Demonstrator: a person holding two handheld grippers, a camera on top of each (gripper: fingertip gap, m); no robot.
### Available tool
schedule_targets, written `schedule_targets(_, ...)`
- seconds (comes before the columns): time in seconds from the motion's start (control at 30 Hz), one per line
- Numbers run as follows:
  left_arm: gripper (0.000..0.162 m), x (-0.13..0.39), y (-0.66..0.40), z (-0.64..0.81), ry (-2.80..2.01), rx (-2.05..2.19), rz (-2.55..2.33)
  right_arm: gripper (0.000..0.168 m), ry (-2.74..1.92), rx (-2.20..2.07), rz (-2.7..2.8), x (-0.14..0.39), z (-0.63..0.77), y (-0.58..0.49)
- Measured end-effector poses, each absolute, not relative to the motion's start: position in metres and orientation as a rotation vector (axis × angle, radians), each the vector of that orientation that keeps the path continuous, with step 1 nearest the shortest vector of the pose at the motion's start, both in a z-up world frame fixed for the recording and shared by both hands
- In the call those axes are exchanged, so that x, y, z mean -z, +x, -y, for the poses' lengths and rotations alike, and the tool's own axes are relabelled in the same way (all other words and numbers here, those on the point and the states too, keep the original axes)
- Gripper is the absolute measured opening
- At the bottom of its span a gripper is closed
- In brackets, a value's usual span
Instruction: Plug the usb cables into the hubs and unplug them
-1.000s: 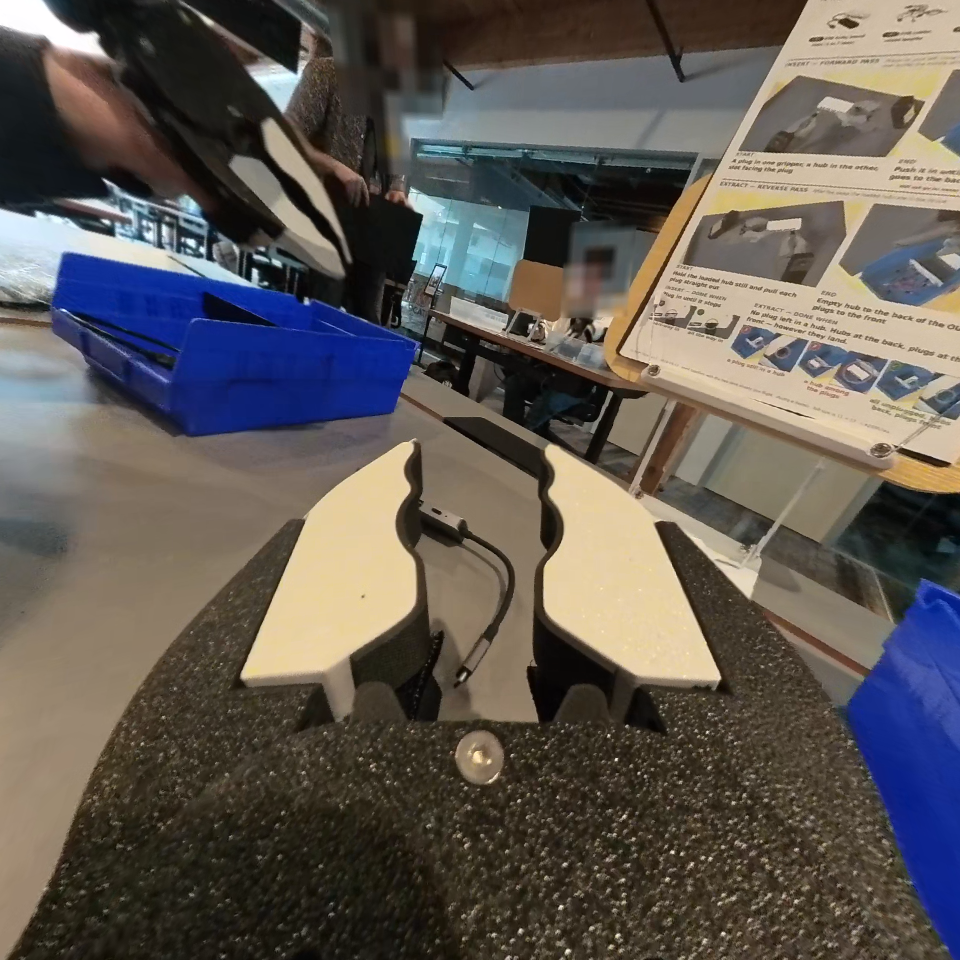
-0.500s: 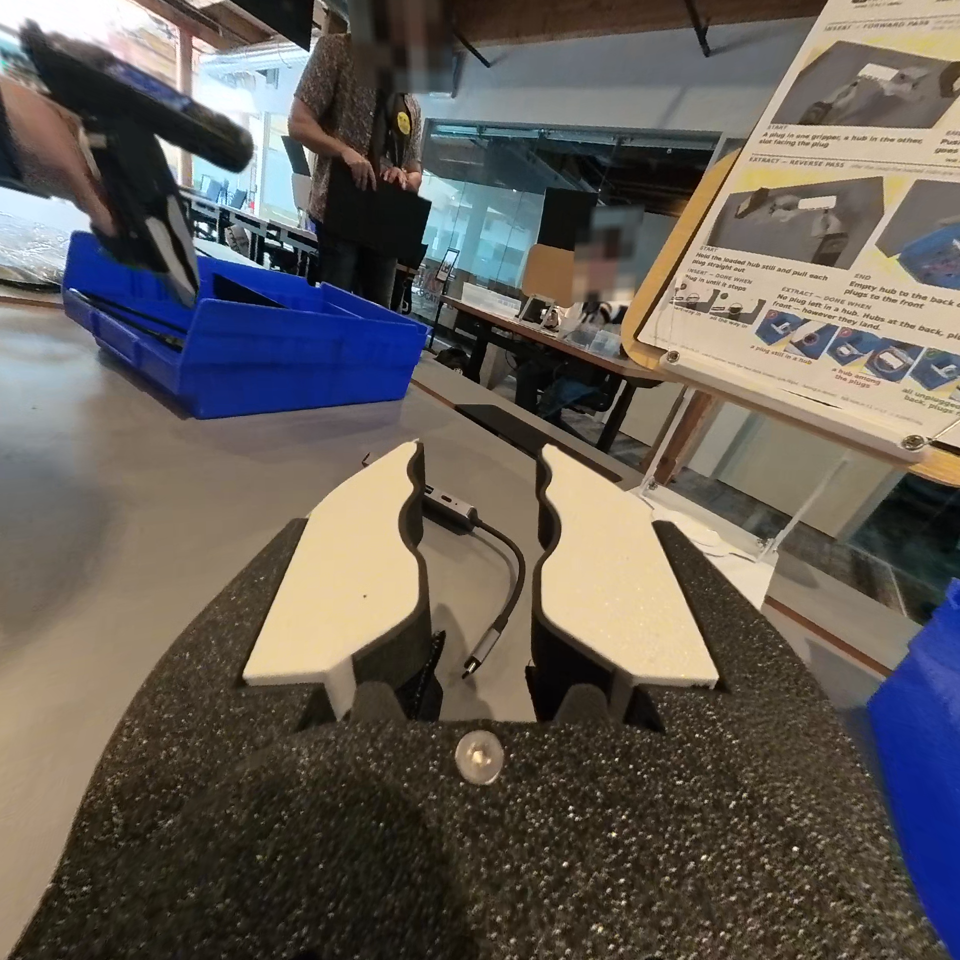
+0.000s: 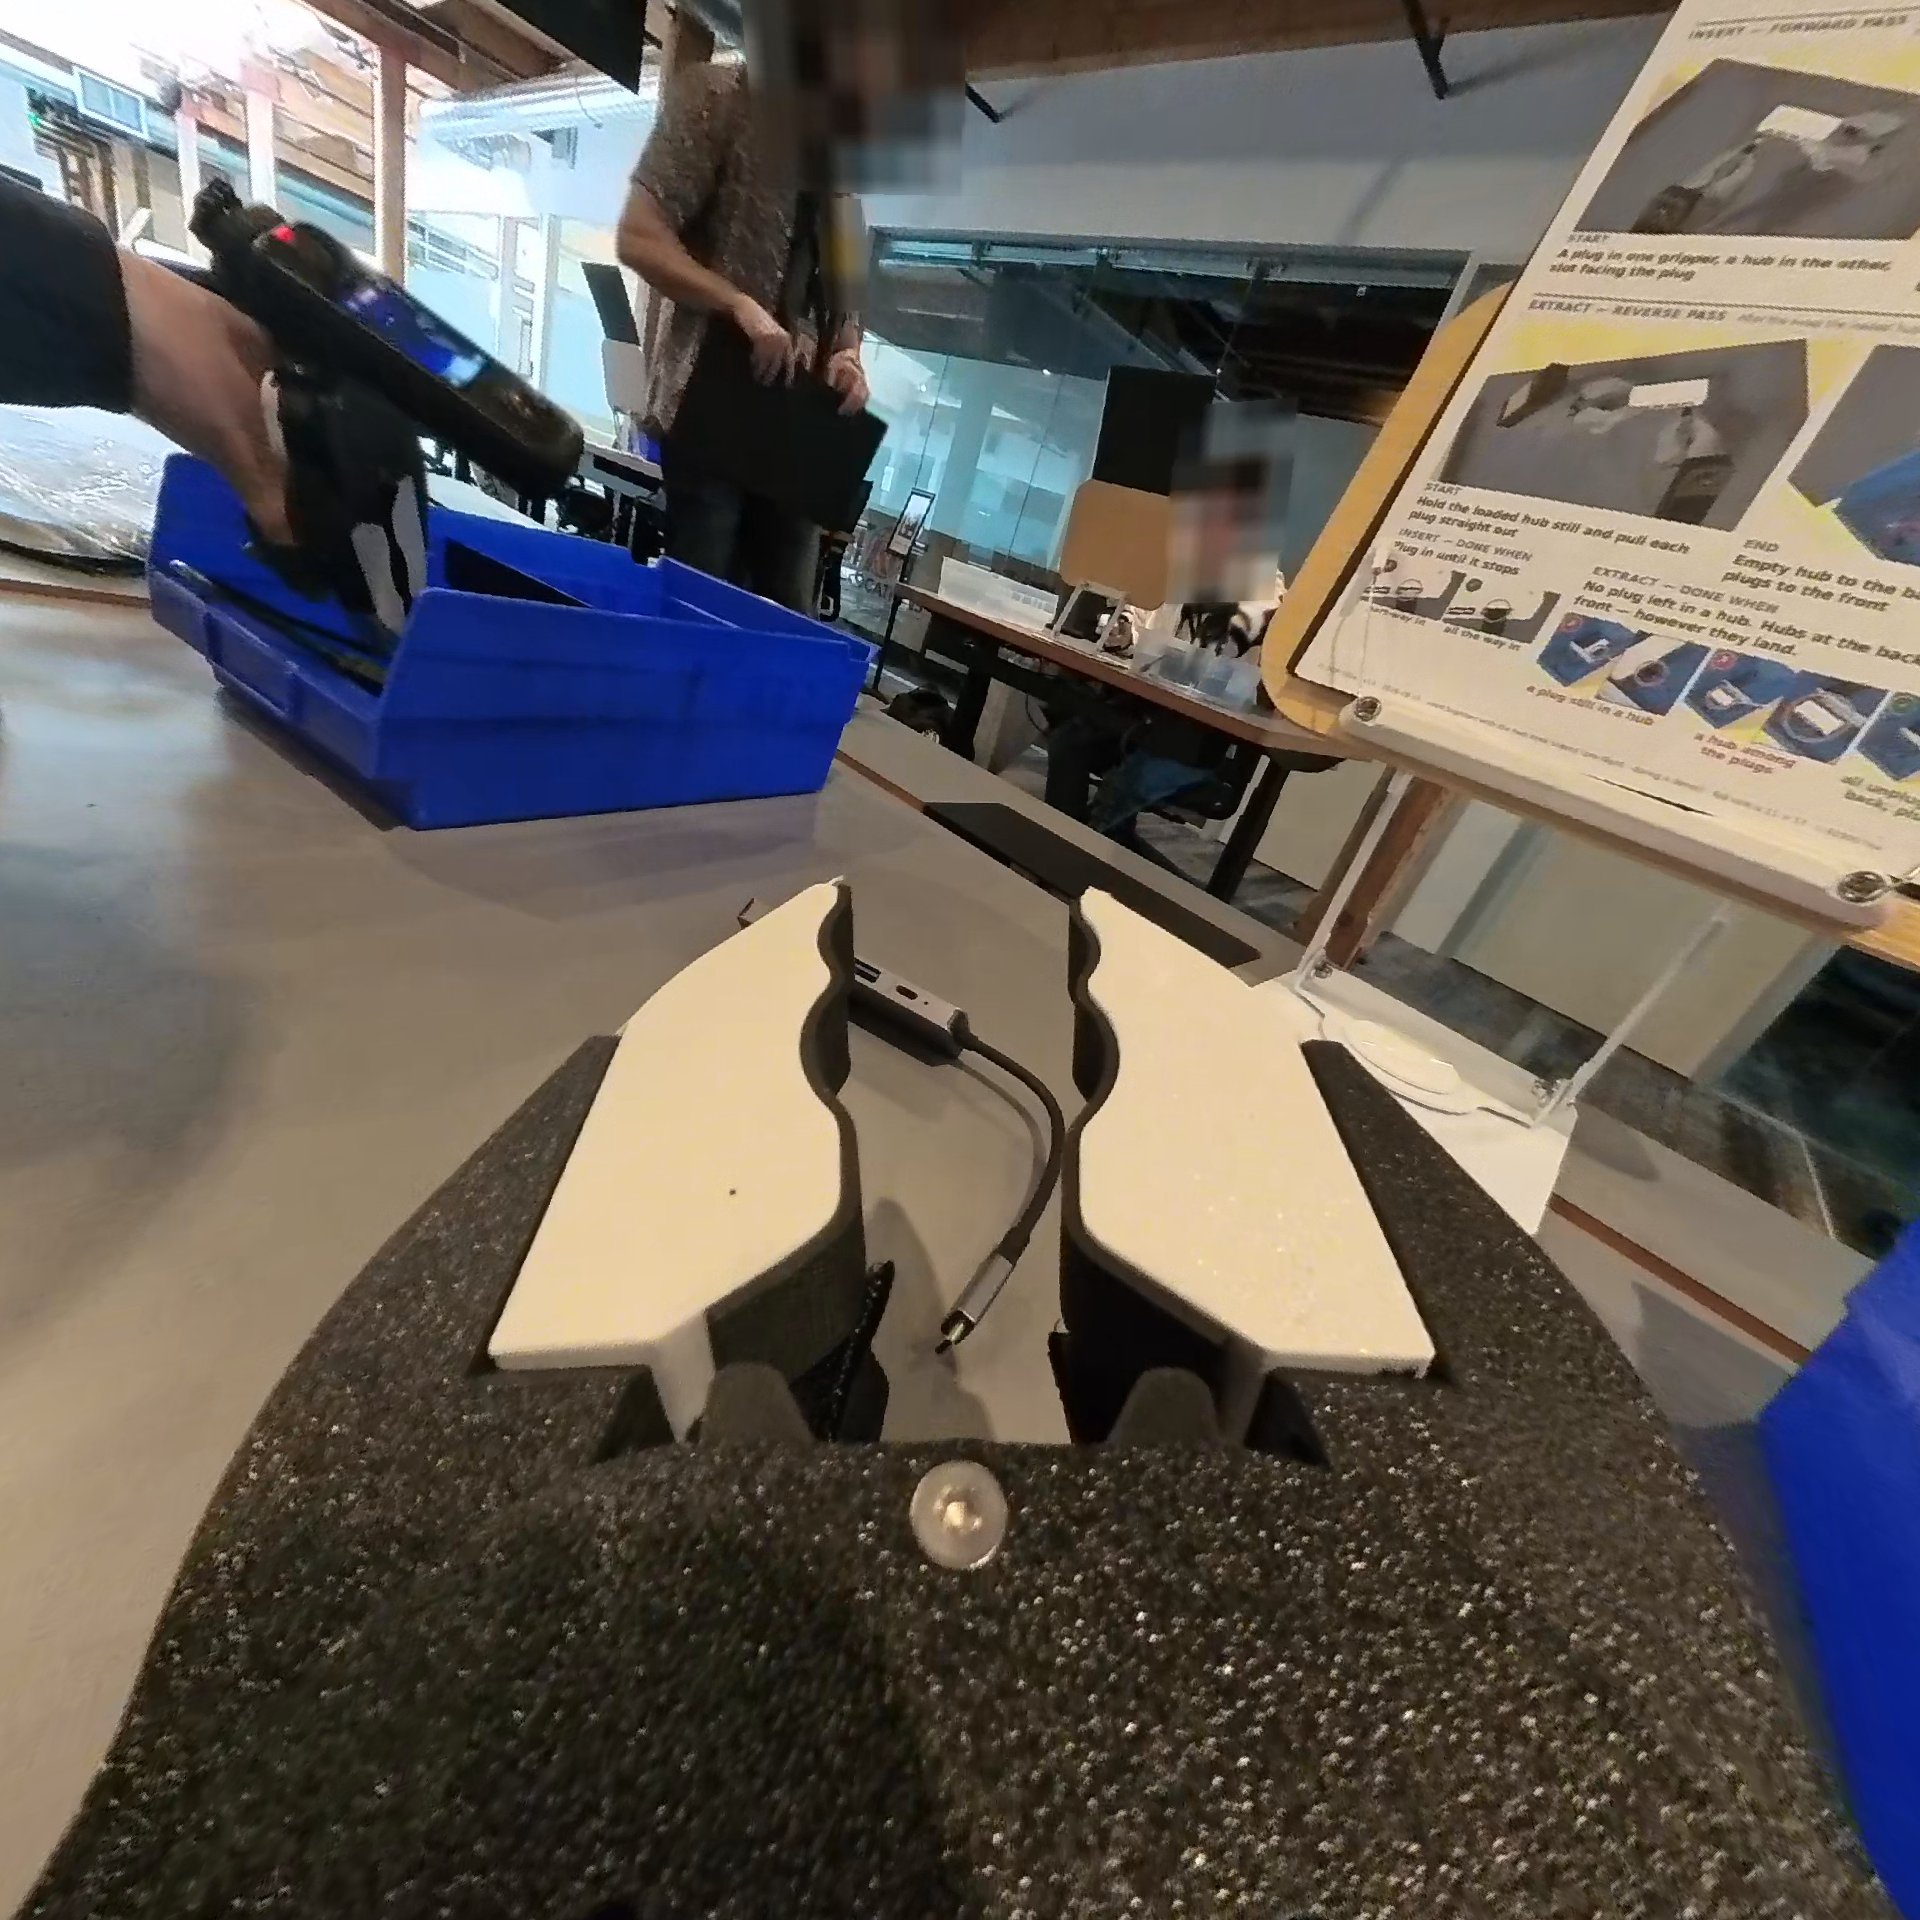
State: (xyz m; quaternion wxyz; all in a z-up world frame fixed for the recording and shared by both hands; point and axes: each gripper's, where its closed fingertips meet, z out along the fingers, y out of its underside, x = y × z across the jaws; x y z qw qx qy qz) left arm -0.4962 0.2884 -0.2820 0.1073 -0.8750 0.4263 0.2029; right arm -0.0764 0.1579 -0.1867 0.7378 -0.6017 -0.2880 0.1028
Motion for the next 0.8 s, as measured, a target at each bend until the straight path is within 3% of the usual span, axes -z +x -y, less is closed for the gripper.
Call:
schedule_targets(0.37, 0.019, 0.282, -0.499, -0.278, -2.658, -0.572, -1.262, 0.038, -1.324, -0.226, 0.641, 0.188, -0.158, -0.078)
schedule_targets(0.47, 0.018, 0.285, -0.505, -0.279, -2.647, -0.666, -1.290, 0.038, -1.324, -0.224, 0.644, 0.188, -0.158, -0.078)
schedule_targets(0.57, 0.006, 0.289, -0.512, -0.283, -2.605, -0.804, -1.321, 0.038, -1.326, -0.225, 0.646, 0.188, -0.158, -0.078)
schedule_targets(0.8, 0.005, 0.268, -0.513, -0.293, -2.514, -0.884, -1.256, 0.038, -1.328, -0.221, 0.648, 0.189, -0.159, -0.078)
